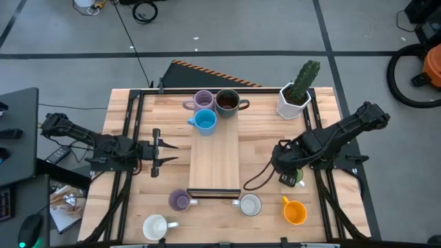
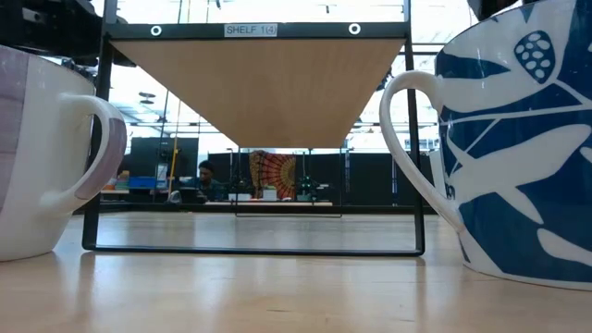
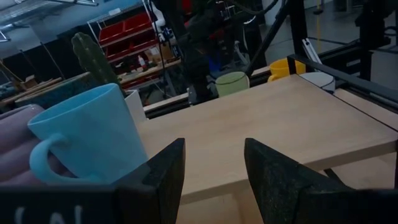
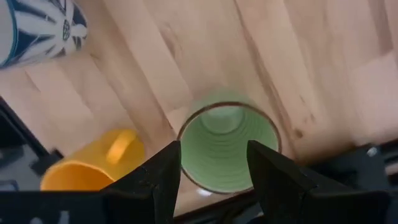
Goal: Place coffee mugs
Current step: Put the green mug on the shelf
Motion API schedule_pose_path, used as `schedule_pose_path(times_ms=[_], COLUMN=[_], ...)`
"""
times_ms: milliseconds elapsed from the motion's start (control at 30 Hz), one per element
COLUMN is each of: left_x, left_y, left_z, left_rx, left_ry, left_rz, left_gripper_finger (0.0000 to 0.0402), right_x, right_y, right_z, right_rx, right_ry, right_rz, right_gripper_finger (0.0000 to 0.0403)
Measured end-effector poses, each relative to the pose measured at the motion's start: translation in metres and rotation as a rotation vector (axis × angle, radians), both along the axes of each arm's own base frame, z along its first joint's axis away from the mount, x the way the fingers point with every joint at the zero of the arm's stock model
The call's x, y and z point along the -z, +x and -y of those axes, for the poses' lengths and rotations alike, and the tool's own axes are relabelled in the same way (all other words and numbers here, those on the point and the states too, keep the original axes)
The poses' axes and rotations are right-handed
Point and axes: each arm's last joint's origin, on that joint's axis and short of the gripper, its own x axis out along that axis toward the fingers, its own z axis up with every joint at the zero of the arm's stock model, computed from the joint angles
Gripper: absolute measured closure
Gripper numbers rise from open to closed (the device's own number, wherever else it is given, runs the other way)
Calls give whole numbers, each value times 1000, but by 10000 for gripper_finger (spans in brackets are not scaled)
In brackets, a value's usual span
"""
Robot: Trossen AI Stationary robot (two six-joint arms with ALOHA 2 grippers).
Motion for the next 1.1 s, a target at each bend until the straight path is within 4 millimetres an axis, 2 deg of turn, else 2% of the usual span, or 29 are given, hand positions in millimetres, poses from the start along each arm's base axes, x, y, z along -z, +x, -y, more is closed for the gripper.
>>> schedule_pose_path(times_ms=[133,267,400,567,767,867,1100], left_x=[0,0,-2,-6,-6,-8,-8], left_y=[0,0,0,0,0,0,0], left_z=[0,0,0,0,0,0,0], left_rx=[0,0,-4,-9,-10,-13,-14], left_ry=[-6,-3,44,92,116,116,116], left_rz=[0,0,18,51,56,67,69], left_gripper_finger=[230,230,230,230,230,230,230], right_x=[0,1,11,24,26,30,54], right_y=[-5,-12,-19,-31,-42,-48,-54], right_z=[0,-8,-17,-33,-46,-50,-54], right_rx=[226,299,370,393,404,422,428], right_ry=[-5,35,17,10,-16,-41,-62], right_rz=[-64,-126,-170,-179,-176,-174,-154], right_gripper_finger=[213,213,212,209,209,209,209])
